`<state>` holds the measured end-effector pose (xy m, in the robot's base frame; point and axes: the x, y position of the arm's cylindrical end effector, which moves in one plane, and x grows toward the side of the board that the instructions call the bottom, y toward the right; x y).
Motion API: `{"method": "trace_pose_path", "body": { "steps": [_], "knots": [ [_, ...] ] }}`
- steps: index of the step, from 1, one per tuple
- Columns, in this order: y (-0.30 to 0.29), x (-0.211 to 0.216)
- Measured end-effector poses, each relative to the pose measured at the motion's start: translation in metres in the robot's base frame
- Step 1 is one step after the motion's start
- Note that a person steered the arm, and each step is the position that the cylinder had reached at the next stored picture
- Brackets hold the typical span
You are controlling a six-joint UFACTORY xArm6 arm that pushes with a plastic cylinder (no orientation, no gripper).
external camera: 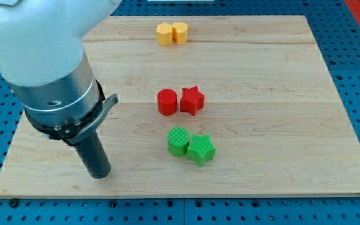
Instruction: Move your arm to bottom center
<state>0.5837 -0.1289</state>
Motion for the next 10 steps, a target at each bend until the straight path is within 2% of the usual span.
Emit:
{"method": "trace_pose_path", "body": {
  "steps": [3, 4, 5, 10],
  "knots": [
    [0.016, 0.006],
    [0.062, 0.025],
    [0.103, 0.026],
    [0.149, 0.015]
  ]
}}
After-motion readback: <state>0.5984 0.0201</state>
